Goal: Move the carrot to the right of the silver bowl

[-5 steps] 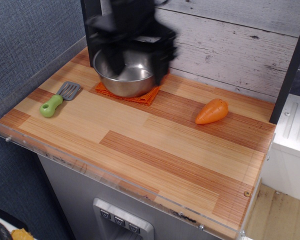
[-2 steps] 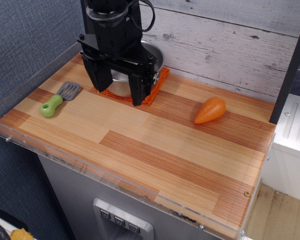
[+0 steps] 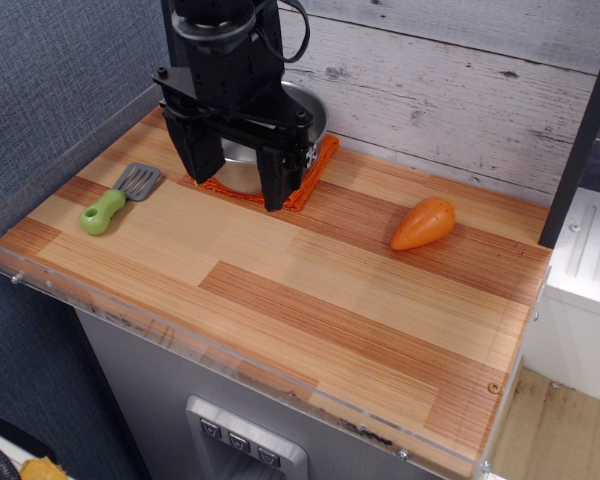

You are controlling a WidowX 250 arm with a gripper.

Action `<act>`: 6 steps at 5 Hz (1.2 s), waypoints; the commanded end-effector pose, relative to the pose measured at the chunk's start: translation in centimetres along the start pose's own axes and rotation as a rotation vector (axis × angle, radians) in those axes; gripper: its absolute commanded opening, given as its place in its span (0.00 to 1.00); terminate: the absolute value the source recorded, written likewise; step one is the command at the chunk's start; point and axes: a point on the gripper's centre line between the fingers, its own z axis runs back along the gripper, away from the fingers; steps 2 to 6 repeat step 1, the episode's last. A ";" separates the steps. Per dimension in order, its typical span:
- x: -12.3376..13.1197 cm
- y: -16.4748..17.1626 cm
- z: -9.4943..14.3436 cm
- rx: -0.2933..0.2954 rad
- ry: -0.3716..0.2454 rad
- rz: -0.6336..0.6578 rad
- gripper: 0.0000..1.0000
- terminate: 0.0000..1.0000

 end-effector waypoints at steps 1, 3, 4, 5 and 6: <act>0.4 0.4 1.4 0.010 -0.045 0.003 1.00 1.00; 0.4 0.4 1.4 0.010 -0.045 0.003 1.00 1.00; 0.4 0.4 1.4 0.010 -0.045 0.003 1.00 1.00; 0.4 0.4 1.4 0.010 -0.045 0.003 1.00 1.00; 0.4 0.4 1.4 0.010 -0.045 0.003 1.00 1.00</act>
